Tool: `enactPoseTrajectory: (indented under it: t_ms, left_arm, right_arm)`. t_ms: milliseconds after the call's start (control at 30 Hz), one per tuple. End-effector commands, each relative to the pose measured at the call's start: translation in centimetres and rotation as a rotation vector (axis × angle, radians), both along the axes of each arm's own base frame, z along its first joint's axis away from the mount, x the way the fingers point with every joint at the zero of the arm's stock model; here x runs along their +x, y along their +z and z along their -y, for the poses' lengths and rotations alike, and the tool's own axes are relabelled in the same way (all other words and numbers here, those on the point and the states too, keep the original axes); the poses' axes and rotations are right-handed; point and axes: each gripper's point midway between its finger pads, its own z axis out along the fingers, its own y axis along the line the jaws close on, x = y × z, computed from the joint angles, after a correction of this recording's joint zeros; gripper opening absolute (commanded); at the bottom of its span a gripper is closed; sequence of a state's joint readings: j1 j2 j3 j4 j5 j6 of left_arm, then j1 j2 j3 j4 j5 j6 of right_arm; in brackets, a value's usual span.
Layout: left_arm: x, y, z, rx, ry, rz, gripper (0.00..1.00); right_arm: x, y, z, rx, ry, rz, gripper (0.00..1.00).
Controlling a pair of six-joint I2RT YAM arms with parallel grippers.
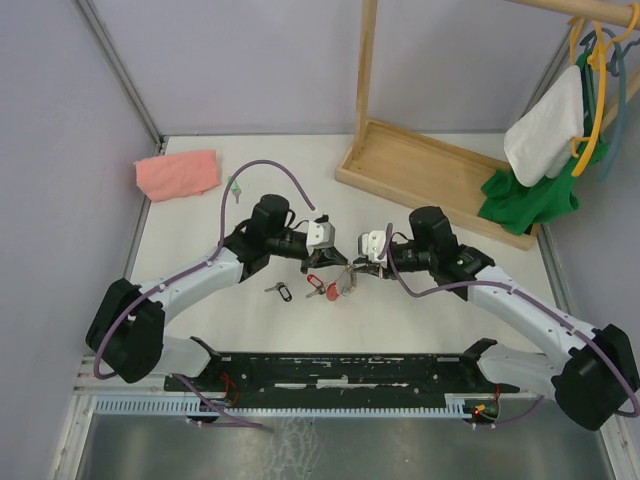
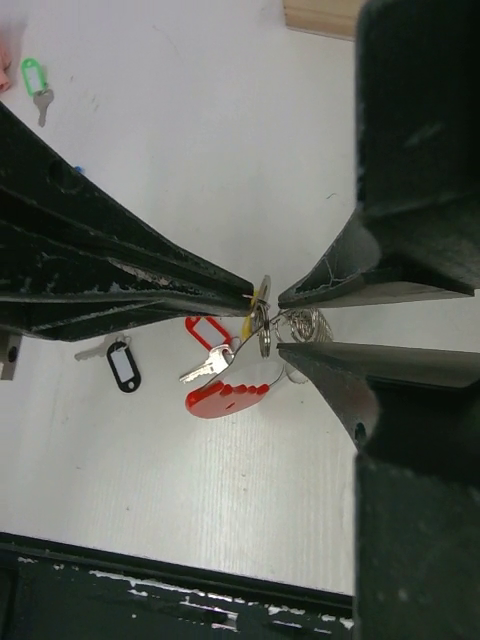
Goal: Put the keys on the keyring
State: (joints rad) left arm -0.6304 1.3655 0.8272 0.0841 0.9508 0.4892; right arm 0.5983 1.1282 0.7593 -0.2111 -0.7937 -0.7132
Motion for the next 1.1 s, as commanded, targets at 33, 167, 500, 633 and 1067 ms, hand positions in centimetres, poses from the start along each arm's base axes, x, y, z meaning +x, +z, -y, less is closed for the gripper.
enactPoseTrajectory:
  t_ms: [33, 167, 500, 633, 1067]
  left_arm:
    - [-0.5, 1.8, 0.6, -0.033, -0.014, -0.023, 0.03]
    - [-0.2, 2.0, 0.8, -0.032, 0.005, -0.036, 0.03]
    - [0.2, 2.5, 1.2, -0.039, 0.035, -0.064, 0.03]
    - [0.1, 2.5, 1.3, -0.04, 0.03, -0.063, 0.03]
    - [0.2, 2.6, 1.5, -0.038, 0.035, -0.069, 0.03]
  right_arm:
    - [1.6, 4.9, 0.6, 0.109, -0.331, -0.096, 0.27]
    - [2.1, 5.1, 1.4, 0.101, -0.549, -0.245, 0.21]
    - [0.7, 3.7, 0.3, 0.081, -0.781, -0.513, 0.25]
    - [1.1, 3.3, 0.1, 0.101, -0.826, -0.498, 0.27]
    - [1.1, 1.6, -0.9, 0.116, -0.795, -0.477, 0.29]
